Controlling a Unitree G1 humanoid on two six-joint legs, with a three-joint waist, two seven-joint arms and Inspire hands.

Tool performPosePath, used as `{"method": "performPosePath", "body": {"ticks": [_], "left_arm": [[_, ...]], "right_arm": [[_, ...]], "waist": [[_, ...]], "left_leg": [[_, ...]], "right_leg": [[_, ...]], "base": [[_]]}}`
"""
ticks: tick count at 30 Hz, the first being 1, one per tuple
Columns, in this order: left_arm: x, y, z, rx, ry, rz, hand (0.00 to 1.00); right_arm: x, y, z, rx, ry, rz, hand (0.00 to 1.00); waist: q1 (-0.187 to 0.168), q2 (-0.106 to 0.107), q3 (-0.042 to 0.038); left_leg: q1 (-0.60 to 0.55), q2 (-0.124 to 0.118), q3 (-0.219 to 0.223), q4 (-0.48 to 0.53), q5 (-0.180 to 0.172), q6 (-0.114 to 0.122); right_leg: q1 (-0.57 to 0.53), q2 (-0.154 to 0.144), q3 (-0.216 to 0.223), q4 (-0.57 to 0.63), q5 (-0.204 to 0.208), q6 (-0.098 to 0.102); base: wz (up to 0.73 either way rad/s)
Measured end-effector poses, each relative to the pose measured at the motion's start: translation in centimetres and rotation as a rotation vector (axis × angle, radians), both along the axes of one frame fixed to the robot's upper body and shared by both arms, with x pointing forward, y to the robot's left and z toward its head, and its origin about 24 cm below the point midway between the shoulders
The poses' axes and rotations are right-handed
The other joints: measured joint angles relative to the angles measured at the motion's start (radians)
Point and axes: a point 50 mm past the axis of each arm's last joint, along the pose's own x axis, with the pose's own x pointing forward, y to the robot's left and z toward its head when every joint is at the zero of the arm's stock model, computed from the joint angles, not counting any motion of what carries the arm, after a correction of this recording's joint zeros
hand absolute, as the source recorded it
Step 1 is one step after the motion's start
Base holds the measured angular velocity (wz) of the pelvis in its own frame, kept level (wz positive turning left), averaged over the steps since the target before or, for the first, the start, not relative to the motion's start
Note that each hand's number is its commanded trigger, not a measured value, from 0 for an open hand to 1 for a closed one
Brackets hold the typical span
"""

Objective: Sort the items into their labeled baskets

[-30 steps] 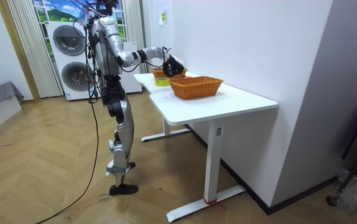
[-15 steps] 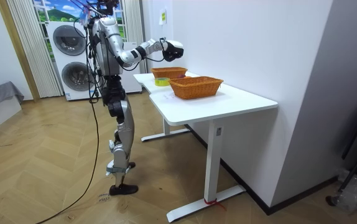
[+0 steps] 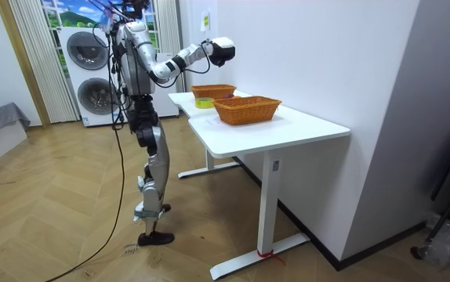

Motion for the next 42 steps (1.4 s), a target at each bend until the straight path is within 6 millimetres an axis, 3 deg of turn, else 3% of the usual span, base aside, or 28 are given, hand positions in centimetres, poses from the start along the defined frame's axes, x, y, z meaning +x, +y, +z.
{"method": "performPosePath", "body": {"ticks": [8, 13, 14, 22, 24, 30, 31, 32, 33, 42], "left_arm": [[-1.4, 0.3, -0.1, -0.025, 0.032, 0.036, 0.0], [-1.8, 0.4, 0.0, -0.023, 0.036, 0.032, 0.0], [-1.8, 0.4, 0.0, -0.024, 0.037, 0.031, 0.0], [-1.7, 0.4, 0.1, -0.01, 0.034, 0.017, 0.0], [-1.8, 0.4, 0.1, -0.003, 0.036, 0.018, 0.0], [-2.3, -0.2, -0.1, -0.016, 0.049, 0.023, 0.0], [-2.5, -0.2, -0.1, -0.018, 0.052, 0.023, 0.0], [-2.6, -0.2, -0.1, -0.019, 0.055, 0.024, 0.0], [-2.6, -0.2, -0.1, -0.019, 0.055, 0.024, 0.0], [-2.9, -0.2, -0.1, -0.018, 0.059, 0.03, 0.0]], "right_arm": [[0.5, -2.2, -0.1, 0.061, -0.058, -0.086, 1.0], [1.6, -4.2, -2.3, 0.132, 0.04, -0.152, 1.0], [1.6, -4.5, -2.6, 0.151, 0.049, -0.158, 1.0], [2.3, -6.1, -5.0, 0.362, 0.113, -0.213, 1.0], [2.4, -6.5, -5.8, 0.417, 0.132, -0.232, 1.0], [2.1, -7.1, -7.1, 0.489, 0.147, -0.268, 1.0], [1.8, -7.2, -7.4, 0.499, 0.15, -0.272, 0.78], [1.6, -7.2, -7.8, 0.505, 0.157, -0.276, 0.33], [1.5, -7.3, -7.9, 0.509, 0.16, -0.278, 0.0], [1.3, -7.7, -8.7, 0.546, 0.167, -0.298, 0.0]], "waist": [[-0.022, 0.001, 0.0027], [-0.043, 0.001, 0.0037], [-0.042, 0.005, 0.0063], [-0.043, 0.007, 0.0057], [-0.043, 0.01, 0.0077], [-0.043, 0.039, 0.0014], [-0.042, 0.045, -0.0019], [-0.042, 0.05, -0.0045], [-0.042, 0.052, -0.0054], [-0.042, 0.044, -0.0007]], "left_leg": [[0.001, 0.0, 0.001, 0.005, 0.0, 0.0], [-0.002, 0.0, -0.002, 0.006, 0.0, 0.0], [-0.002, 0.001, -0.002, 0.006, 0.0, 0.0], [0.002, 0.002, -0.002, 0.015, 0.0, 0.0], [0.009, 0.002, -0.004, 0.014, -0.001, 0.0], [0.013, 0.002, -0.005, 0.014, -0.001, 0.0], [0.017, 0.002, -0.006, 0.012, -0.001, 0.0], [0.018, 0.002, -0.006, 0.012, -0.001, 0.0], [0.018, 0.002, -0.006, 0.012, -0.001, 0.0], [0.023, 0.0, -0.01, 0.017, -0.001, 0.0]], "right_leg": [[0.002, 0.0, 0.003, -0.002, 0.0, 0.0], [0.005, 0.0, 0.003, 0.004, 0.0, 0.0], [0.004, 0.0, 0.003, 0.007, 0.0, 0.0], [0.002, 0.0, 0.002, 0.013, 0.0, 0.0], [0.015, 0.0, -0.003, 0.009, 0.0, 0.0], [0.029, 0.0, -0.01, -0.002, 0.001, -0.001], [0.032, 0.0, -0.012, -0.002, 0.001, -0.001], [0.033, 0.0, -0.012, -0.002, 0.001, -0.001], [0.034, 0.0, -0.012, -0.002, 0.001, -0.001], [0.046, -0.001, -0.013, -0.006, 0.001, -0.001]], "base": [[0.0], [0.0], [0.0], [0.01], [0.05], [0.01], [0.0], [0.0], [0.0], [0.0]]}}
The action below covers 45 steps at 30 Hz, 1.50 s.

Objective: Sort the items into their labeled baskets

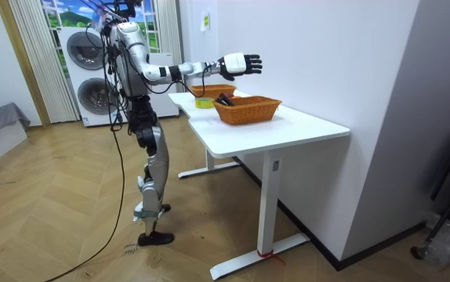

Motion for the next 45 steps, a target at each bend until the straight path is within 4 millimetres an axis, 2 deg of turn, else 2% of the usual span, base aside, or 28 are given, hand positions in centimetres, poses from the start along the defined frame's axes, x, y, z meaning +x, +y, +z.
{"method": "performPosePath", "body": {"ticks": [3, 6, 10, 13, 17, 24, 28, 37, 45], "left_arm": [[-0.1, 0.0, 0.0, 0.0, 0.003, 0.001, 0.0], [-0.2, 0.0, 0.0, -0.001, 0.005, 0.002, 0.0], [0.2, 0.0, 0.0, 0.0, -0.009, -0.009, 0.0], [0.2, 0.1, 0.1, -0.009, -0.01, -0.013, 0.0], [0.1, 0.1, 0.0, -0.017, -0.01, -0.014, 0.0], [0.4, 0.4, 0.1, -0.018, -0.017, -0.021, 0.0], [0.8, 0.6, 0.2, -0.009, -0.02, -0.041, 0.0], [3.2, 0.5, 0.2, -0.012, -0.067, -0.075, 0.0], [3.7, 0.5, 0.3, -0.018, -0.074, -0.082, 0.0]], "right_arm": [[0.1, 0.1, 0.4, -0.01, -0.011, 0.004, 0.0], [0.0, 1.1, 1.9, -0.071, -0.063, 0.05, 0.0], [-0.6, 3.7, 5.5, -0.172, -0.213, 0.153, 0.0], [-0.6, 5.3, 6.5, -0.197, -0.248, 0.236, 0.0], [-0.9, 6.9, 7.0, -0.229, -0.246, 0.342, 0.0], [-1.0, 7.9, 6.6, -0.34, -0.191, 0.418, 0.0], [-1.4, 8.6, 7.2, -0.392, -0.204, 0.458, 0.0], [-2.3, 11.4, 7.2, -0.427, -0.172, 0.625, 0.0], [-2.5, 12.6, 7.5, -0.476, -0.16, 0.695, 0.0]], "waist": [[0.002, -0.002, -0.0028], [0.001, -0.003, -0.004], [0.002, -0.008, -0.0079], [0.006, -0.012, -0.0073], [0.014, -0.015, -0.0034], [0.03, -0.024, -0.0002], [0.032, -0.03, 0.002], [0.061, -0.028, 0.0031], [0.083, -0.03, 0.0021]], "left_leg": [[-0.006, 0.0, 0.001, -0.003, 0.0, 0.0], [-0.007, 0.0, 0.002, -0.006, 0.0, 0.0], [-0.013, 0.0, 0.002, -0.005, 0.001, 0.0], [-0.002, 0.0, 0.001, -0.006, 0.0, 0.0], [0.001, 0.001, -0.003, -0.009, 0.0, 0.0], [-0.004, 0.001, -0.003, -0.012, 0.001, -0.002], [-0.011, 0.001, -0.002, -0.011, 0.001, -0.001], [-0.015, 0.002, 0.0, -0.02, 0.001, -0.002], [-0.014, 0.002, -0.006, -0.028, 0.001, -0.002]], "right_leg": [[-0.01, 0.0, 0.003, 0.001, 0.0, 0.0], [-0.016, 0.001, 0.004, 0.004, 0.0, 0.0], [-0.024, 0.002, 0.006, 0.003, 0.0, 0.0], [-0.013, 0.002, 0.006, 0.004, 0.0, 0.0], [-0.007, 0.002, 0.002, 0.005, 0.0, 0.0], [-0.009, 0.002, 0.002, 0.008, 0.0, -0.001], [-0.016, 0.002, 0.001, 0.005, 0.001, -0.001], [-0.027, 0.002, -0.001, 0.004, 0.001, -0.001], [-0.026, 0.003, -0.009, 0.003, 0.001, -0.001]], "base": [[0.0], [0.0], [0.0], [0.0], [0.0], [0.0], [0.0], [0.0], [0.01]]}}
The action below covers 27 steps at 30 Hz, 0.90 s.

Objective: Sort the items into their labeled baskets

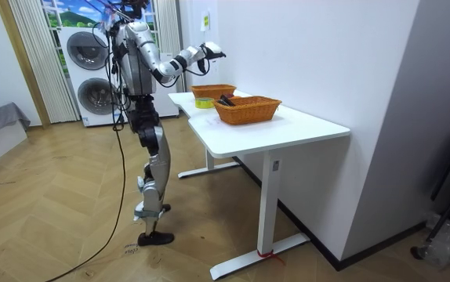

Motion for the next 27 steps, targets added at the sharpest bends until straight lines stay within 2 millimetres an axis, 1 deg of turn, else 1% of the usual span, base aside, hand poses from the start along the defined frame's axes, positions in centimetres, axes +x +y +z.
{"method": "performPosePath", "body": {"ticks": [4, 6, 9, 10, 13, 16, 20, 27], "left_arm": [[0.0, 0.2, 0.1, -0.002, -0.001, -0.003, 0.0], [0.0, 0.3, 0.1, 0.0, -0.001, -0.003, 0.0], [0.5, 0.5, 0.2, 0.005, -0.01, -0.006, 0.0], [0.6, 0.5, 0.2, 0.006, -0.01, -0.004, 0.0], [0.6, 0.6, 0.2, 0.011, -0.01, 0.001, 0.0], [0.7, 0.5, 0.2, 0.011, -0.016, 0.016, 0.0], [0.8, 0.6, 0.2, 0.012, -0.017, 0.015, 0.0], [0.8, 0.6, 0.3, 0.014, -0.017, 0.015, 0.0]], "right_arm": [[0.0, 0.9, -1.1, -0.058, 0.072, 0.045, 0.0], [0.1, 1.0, -1.9, -0.08, 0.125, 0.057, 0.0], [0.6, 0.8, -3.3, -0.095, 0.22, 0.056, 0.0], [0.7, 0.7, -3.6, -0.098, 0.249, 0.056, 0.0], [1.1, 0.3, -4.5, -0.113, 0.303, 0.043, 0.0], [1.3, 0.0, -5.4, -0.125, 0.353, 0.034, 0.0], [1.4, -0.2, -5.9, -0.147, 0.389, 0.032, 0.0], [1.4, -0.3, -6.3, -0.198, 0.431, 0.043, 0.0]], "waist": [[0.015, -0.009, 0.0025], [0.022, -0.014, 0.0015], [0.031, -0.025, 0.0034], [0.035, -0.028, 0.0021], [0.036, -0.03, 0.0019], [0.036, -0.034, 0.0056], [0.036, -0.037, 0.0087], [0.039, -0.041, 0.0075]], "left_leg": [[0.0, 0.0, -0.004, -0.006, 0.0, -0.001], [0.0, 0.0, -0.004, -0.003, 0.001, -0.001], [-0.004, -0.001, -0.009, -0.003, 0.001, 0.0], [-0.006, -0.001, -0.011, -0.003, 0.001, 0.0], [-0.007, -0.002, -0.017, 0.005, 0.001, 0.0], [-0.007, -0.002, -0.019, 0.009, 0.001, 0.0], [-0.01, -0.002, -0.019, 0.011, 0.001, 0.0], [-0.011, -0.002, -0.019, 0.012, 0.001, 0.0]], "right_leg": [[0.0, 0.001, -0.002, 0.0, 0.0, 0.0], [0.0, 0.001, -0.002, 0.0, 0.0, 0.0], [0.0, 0.0, -0.004, 0.0, 0.0, 0.0], [-0.002, 0.0, -0.006, 0.0, 0.0, 0.0], [0.0, -0.002, -0.016, 0.0, 0.0, 0.0], [-0.001, -0.002, -0.018, -0.001, 0.0, 0.0], [-0.001, -0.002, -0.018, -0.001, 0.0, 0.0], [0.002, -0.002, -0.018, 0.0, 0.0, 0.0]], "base": [[0.0], [0.0], [0.03], [0.05], [0.06], [0.01], [0.0], [0.0]]}}
